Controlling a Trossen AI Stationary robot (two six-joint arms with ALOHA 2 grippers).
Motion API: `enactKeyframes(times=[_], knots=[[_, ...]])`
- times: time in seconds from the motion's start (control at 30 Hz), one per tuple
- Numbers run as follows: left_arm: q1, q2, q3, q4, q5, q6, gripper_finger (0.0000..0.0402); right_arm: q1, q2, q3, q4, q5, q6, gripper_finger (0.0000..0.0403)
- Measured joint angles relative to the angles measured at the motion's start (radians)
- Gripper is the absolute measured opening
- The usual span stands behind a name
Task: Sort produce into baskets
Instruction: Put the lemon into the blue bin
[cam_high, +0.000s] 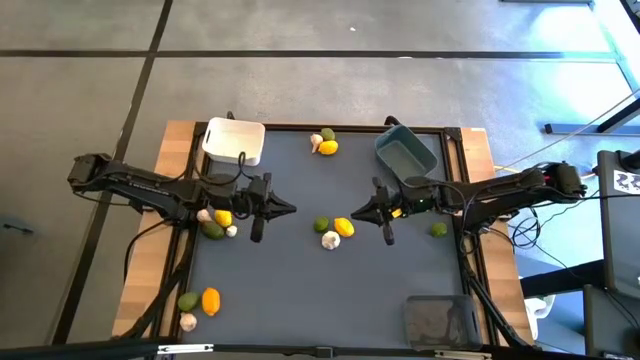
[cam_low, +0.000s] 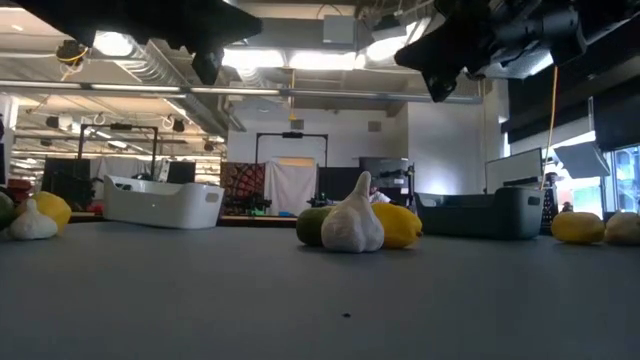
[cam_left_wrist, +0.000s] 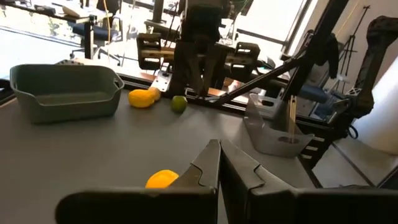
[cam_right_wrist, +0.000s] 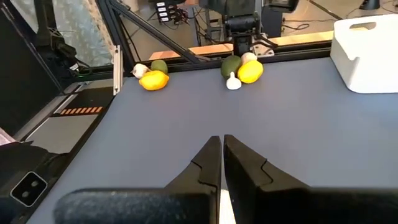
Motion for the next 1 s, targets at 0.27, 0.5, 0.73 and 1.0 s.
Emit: enactKeyframes(times=[0.27, 0.5, 0.73, 1.0], knots=[[0.008, 0.004, 0.000, 0.001, -0.002, -0.041, 0.0001, 0.000, 0.002, 0.000, 0.022, 0.075, 0.040, 0.0021], [0.008, 0.004, 0.000, 0.002, -0.002, -0.046, 0.0002, 0.000, 0.038, 0.000, 0.028, 0.086, 0.055, 0.0047], [0.008, 0.004, 0.000, 0.002, -0.002, -0.051, 0.0002, 0.000, 0.085, 0.015, 0.012, 0.098, 0.055, 0.0152], [0.008, 0.002, -0.001, 0.035, -0.002, -0.051, 0.0002, 0.001, 0.177, 0.197, -0.338, 0.206, 0.056, 0.0261]])
